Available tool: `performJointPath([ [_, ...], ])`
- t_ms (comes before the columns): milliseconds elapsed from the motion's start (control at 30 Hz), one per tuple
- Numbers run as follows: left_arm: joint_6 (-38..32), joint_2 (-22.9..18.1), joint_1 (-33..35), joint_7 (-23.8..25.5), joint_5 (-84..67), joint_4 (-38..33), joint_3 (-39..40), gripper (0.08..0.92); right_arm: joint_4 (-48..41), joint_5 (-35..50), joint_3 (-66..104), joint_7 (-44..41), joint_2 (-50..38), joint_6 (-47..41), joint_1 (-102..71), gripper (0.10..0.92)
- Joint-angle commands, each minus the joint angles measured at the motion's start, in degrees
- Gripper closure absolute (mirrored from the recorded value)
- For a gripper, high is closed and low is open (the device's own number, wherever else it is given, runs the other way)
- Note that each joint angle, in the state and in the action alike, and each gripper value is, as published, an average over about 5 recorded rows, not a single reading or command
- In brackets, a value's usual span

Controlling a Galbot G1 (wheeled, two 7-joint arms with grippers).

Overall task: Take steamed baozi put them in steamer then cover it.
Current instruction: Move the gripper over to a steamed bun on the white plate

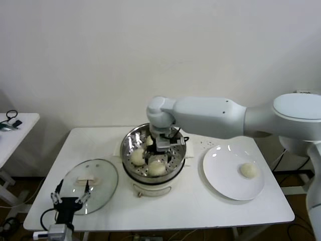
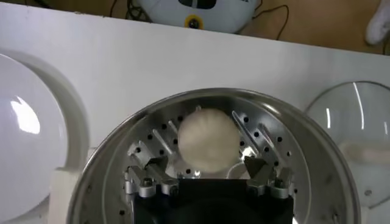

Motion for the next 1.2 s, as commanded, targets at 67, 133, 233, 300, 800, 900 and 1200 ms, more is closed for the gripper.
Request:
performJointPath([
  [67,-0.04,0.11,0.20,0.01,0.17,-0.25,0.10,0.177,-1.52,10.01,-3.19,5.00,-10.14,-12.83,9.22,0.203],
  [133,-0.08,0.20,0.35,0.03,0.18,-0.40,0.12,0.177,-0.94,14.65,-5.70,7.38,-13.44,-18.96,11.13,0.203],
  [233,-0.12,0.27,0.44,0.05,0.17,-0.59,0.20,0.177,1.37,22.32,-7.59,7.65,-19.27,-27.96,12.13,0.203],
  [300,-0.08,0.17,0.31,0.05,0.21,-0.69,0.46,0.177,2.43,25.42,-7.40,7.25,-23.58,-33.55,11.24,0.203],
  [800,-0.71,0.89,0.85,0.79,0.19,-0.97,0.43,0.177,-1.78,14.97,6.43,2.60,-43.75,-43.96,-11.26,0.203],
  [900,-0.71,0.90,0.83,0.79,0.16,-0.98,0.28,0.177,-2.92,10.38,11.50,2.43,-45.61,-42.79,-17.50,0.203],
  [1200,-1.03,0.39,1.36,0.95,0.81,-0.80,0.20,0.177,-10.28,-1.09,26.77,2.98,-44.95,-38.97,-34.50,0.203],
])
